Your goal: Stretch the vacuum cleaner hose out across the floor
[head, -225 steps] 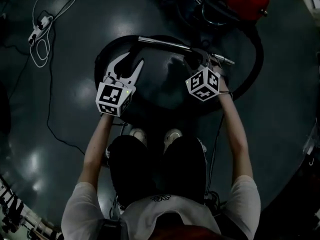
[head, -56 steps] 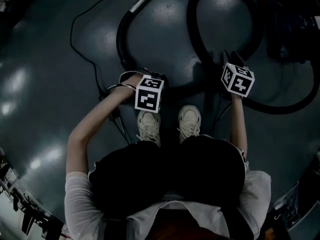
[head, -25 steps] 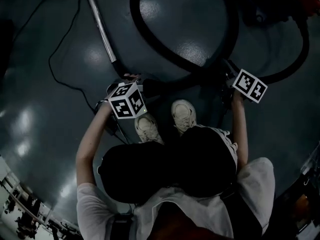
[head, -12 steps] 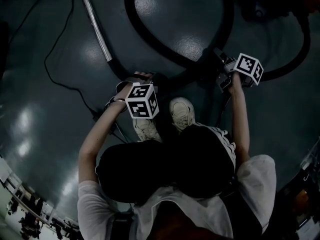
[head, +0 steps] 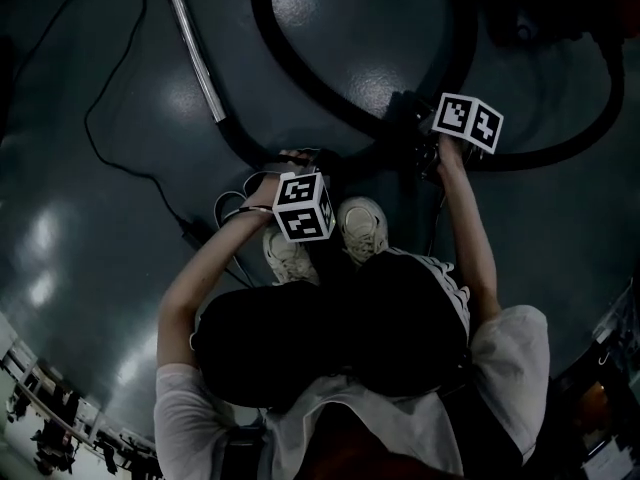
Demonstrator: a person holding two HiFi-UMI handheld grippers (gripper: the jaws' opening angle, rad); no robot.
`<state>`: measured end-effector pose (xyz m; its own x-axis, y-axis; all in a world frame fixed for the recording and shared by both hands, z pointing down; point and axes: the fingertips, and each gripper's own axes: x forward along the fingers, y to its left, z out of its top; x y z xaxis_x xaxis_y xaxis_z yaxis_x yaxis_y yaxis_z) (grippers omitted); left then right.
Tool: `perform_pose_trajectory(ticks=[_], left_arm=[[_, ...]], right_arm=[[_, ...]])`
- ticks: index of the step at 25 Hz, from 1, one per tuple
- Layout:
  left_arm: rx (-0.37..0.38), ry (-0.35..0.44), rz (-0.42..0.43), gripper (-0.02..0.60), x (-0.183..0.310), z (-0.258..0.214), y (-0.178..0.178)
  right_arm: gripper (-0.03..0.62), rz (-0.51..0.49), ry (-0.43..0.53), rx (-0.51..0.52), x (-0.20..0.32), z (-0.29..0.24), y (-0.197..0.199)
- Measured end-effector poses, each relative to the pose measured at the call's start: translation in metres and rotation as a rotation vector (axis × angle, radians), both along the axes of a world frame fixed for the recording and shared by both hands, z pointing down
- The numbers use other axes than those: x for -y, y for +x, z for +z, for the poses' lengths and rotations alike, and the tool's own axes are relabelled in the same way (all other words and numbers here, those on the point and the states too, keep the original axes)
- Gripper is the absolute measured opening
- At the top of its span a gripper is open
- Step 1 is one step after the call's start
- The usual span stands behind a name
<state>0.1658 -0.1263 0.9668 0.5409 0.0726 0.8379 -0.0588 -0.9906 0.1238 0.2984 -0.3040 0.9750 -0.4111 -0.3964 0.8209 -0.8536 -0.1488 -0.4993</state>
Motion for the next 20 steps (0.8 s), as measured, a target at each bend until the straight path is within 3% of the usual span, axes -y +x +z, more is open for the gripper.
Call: perform_pose_trajectory(ticks=[2, 4, 6, 12, 16, 17, 18, 20], left_arm=[[-0.092, -0.046, -0.045, 0.164, 0.003, -0.021, 0.004], [-0.204, -0.080, -0.094, 0.163, 0.015, -0.060, 0.005], [-0.267, -0.097, -0.124, 0.161, 0.031, -0.107, 0.001], [-0.274, -0.054, -0.202, 0.147, 0.067, -0.298, -0.011], [-0.271, -0.039, -0.280, 0.124, 0.079, -0.456, -0.034], [-0.286, -0.037, -0.319, 0.107, 0.076, -0.499, -0.040], [-0.323, -0.047, -0.372, 0.017, 0.074, -0.546, -0.043], [-0.429, -0.095, -0.484, 0.001, 0.069, -0.641, -0.049]], right_arm=[[0.149, 0.116, 0.079, 0.095, 0.005, -0.035, 0.006], [0.146, 0.217, 0.159, 0.172, 0.017, -0.087, 0.010], [0.141, 0.279, 0.233, 0.243, 0.032, -0.156, 0.002], [0.141, 0.138, 0.442, 0.174, 0.066, -0.420, -0.058], [0.143, 0.128, 0.452, 0.209, 0.083, -0.588, -0.098], [0.143, 0.127, 0.442, 0.215, 0.082, -0.626, -0.106], [0.143, 0.119, 0.436, 0.209, 0.079, -0.662, -0.112], [0.143, 0.067, 0.447, 0.160, 0.066, -0.728, -0.123]])
